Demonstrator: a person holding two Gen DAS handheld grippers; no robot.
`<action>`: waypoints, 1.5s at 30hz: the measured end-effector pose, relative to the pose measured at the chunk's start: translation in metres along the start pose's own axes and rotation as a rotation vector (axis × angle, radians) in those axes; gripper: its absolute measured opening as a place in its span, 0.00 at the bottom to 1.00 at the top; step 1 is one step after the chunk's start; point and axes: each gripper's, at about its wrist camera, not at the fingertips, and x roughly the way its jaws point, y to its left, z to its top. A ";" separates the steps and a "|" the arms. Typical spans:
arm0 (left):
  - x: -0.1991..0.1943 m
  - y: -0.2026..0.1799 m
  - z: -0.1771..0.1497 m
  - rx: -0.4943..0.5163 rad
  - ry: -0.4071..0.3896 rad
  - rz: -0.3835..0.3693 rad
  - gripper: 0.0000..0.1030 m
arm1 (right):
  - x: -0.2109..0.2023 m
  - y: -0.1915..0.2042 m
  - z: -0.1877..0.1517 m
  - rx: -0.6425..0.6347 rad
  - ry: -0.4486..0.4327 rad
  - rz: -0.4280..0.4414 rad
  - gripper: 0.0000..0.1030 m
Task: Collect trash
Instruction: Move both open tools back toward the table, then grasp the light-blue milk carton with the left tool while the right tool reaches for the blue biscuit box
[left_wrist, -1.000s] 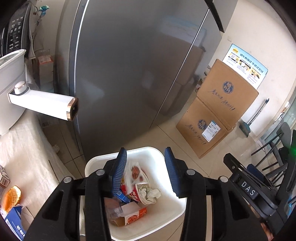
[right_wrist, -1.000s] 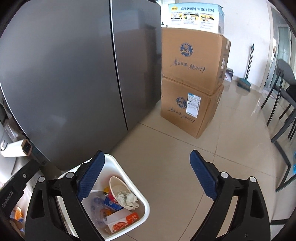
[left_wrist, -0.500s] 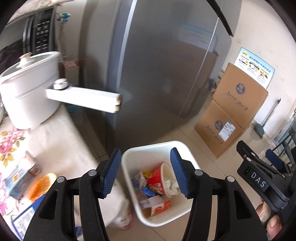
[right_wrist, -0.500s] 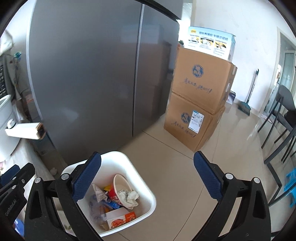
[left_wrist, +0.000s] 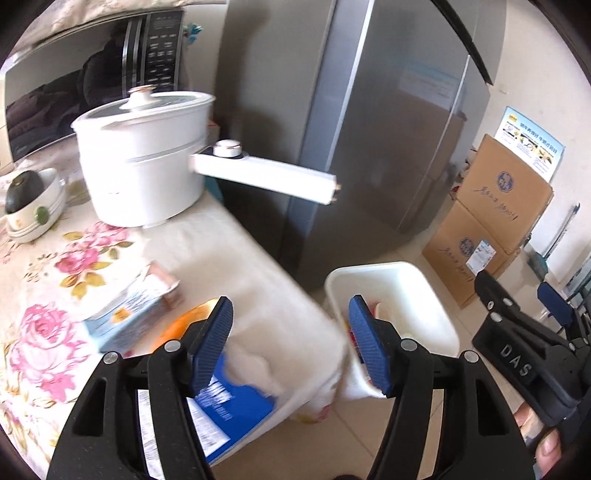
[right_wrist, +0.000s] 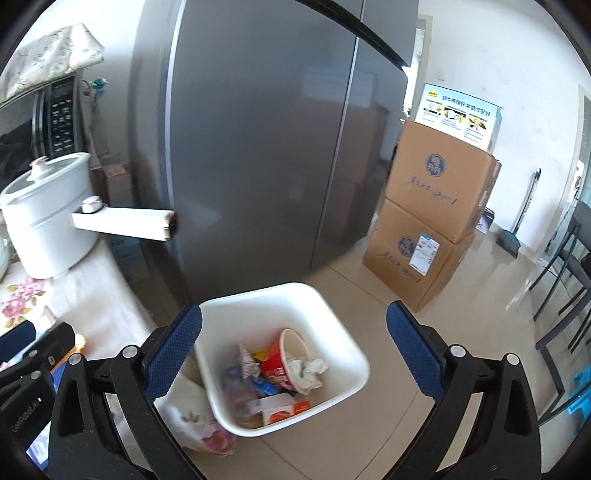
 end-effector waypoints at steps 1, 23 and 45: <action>-0.002 0.005 -0.002 -0.004 0.000 0.006 0.62 | -0.002 0.005 -0.002 -0.012 0.001 0.006 0.93; -0.007 0.112 -0.015 -0.028 0.074 0.175 0.67 | -0.028 0.108 -0.032 -0.189 0.046 0.164 0.93; 0.099 0.146 0.015 0.220 0.438 0.109 0.79 | -0.029 0.175 -0.042 -0.250 0.166 0.339 0.93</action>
